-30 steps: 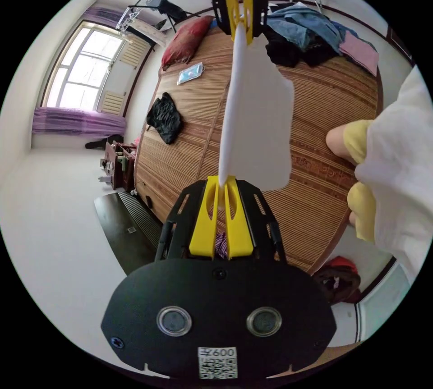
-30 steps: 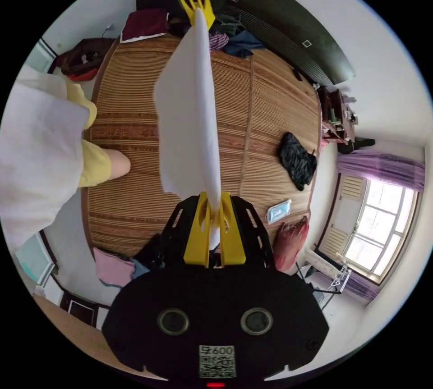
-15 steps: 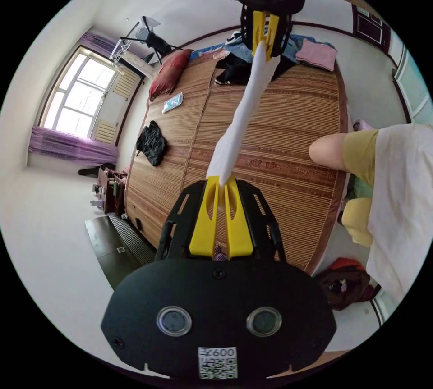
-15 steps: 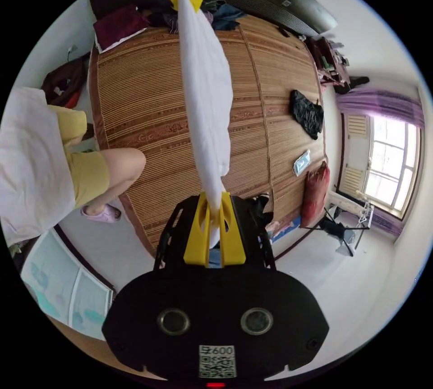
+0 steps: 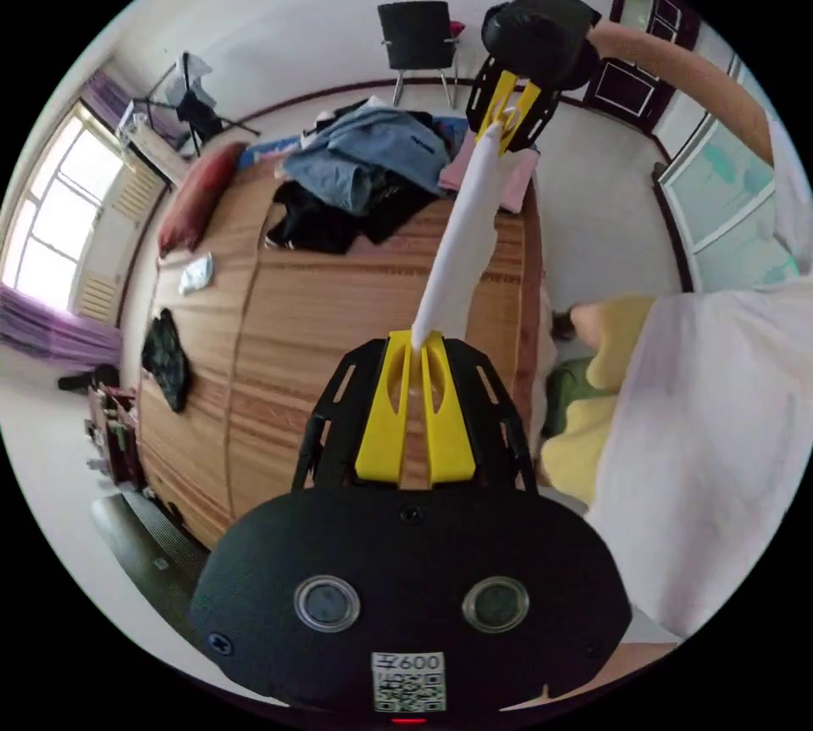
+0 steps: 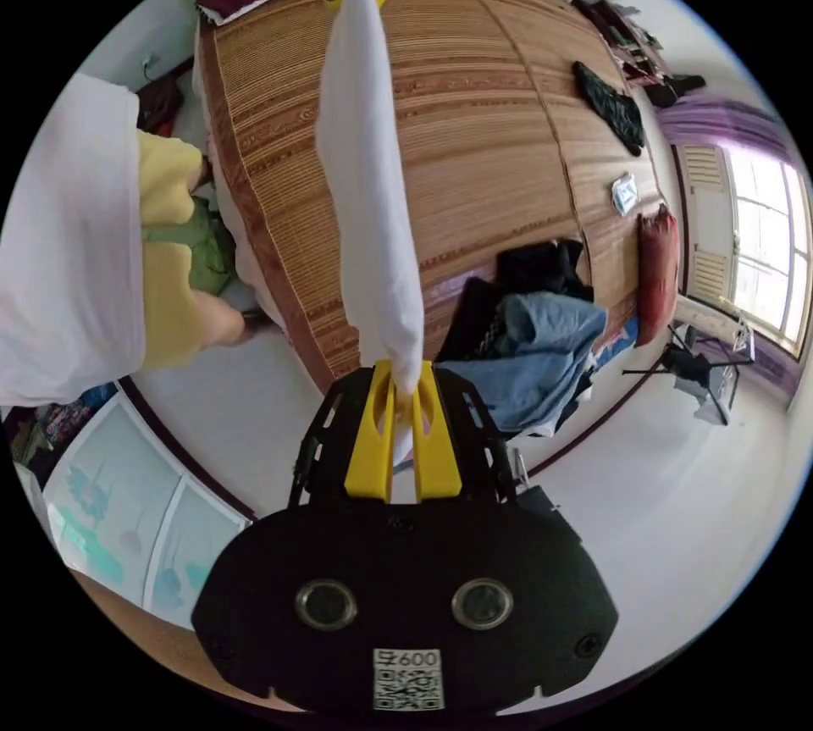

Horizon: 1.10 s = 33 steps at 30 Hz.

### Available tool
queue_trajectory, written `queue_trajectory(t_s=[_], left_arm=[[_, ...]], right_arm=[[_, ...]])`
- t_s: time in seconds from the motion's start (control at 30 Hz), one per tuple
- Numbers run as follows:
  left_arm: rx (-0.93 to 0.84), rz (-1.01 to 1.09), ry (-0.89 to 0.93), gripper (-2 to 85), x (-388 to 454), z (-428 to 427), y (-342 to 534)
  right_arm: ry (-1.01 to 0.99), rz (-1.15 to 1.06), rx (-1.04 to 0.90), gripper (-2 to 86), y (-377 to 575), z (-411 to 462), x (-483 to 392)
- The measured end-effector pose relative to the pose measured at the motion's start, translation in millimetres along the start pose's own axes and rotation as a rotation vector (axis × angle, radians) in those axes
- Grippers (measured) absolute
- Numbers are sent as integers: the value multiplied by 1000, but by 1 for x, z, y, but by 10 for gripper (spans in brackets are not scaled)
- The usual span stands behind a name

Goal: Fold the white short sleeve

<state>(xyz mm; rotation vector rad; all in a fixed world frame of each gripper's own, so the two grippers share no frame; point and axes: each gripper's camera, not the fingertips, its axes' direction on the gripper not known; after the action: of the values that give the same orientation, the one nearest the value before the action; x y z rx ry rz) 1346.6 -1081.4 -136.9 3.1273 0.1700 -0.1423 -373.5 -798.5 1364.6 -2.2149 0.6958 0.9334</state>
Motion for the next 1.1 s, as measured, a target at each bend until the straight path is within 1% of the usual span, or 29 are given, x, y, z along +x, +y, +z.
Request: queue_trajectory(t_s=[0.03,0.07,0.1,0.17,0.2,0.27,0.43,0.53,0.7,0.8,0.87,1.0,1.1], left_arm=[[22,18,-34,24,29,18,-21],[29,33,-25,24,54,39,-44],[25,37,-7,24,65,50,-56],[-53,77,81,24,94,89,-101],[-61,84,90,24,99,95,-110],[-71,105,132,24,111,111,-136],[-98,179,196,23,128,140,-150],[-116,242,152,23,135,161,-142],[-106,330,42,24,119,191,-121],[-79,340,-14,24,103,205,-106],[-44,352,-53,24,98,222,-86],[-7,358,-99,24,119,270,-32],[42,336,-144,23,165,322,34]], right_arm=[[-2,29,45,-8,59,-5,3],[23,42,49,-8,113,-9,2],[41,47,40,-8,137,-11,1],[58,33,-11,-8,221,-22,3],[45,23,-23,-8,239,-27,5],[7,5,-43,-8,307,-51,18],[-66,50,5,-8,418,-111,56],[-57,58,5,-8,462,-144,80],[22,67,-3,-8,516,-208,128],[108,82,-21,-8,549,-254,155],[161,134,-28,-8,575,-283,175],[159,187,4,-8,606,-296,184],[212,235,59,-8,624,-281,155]])
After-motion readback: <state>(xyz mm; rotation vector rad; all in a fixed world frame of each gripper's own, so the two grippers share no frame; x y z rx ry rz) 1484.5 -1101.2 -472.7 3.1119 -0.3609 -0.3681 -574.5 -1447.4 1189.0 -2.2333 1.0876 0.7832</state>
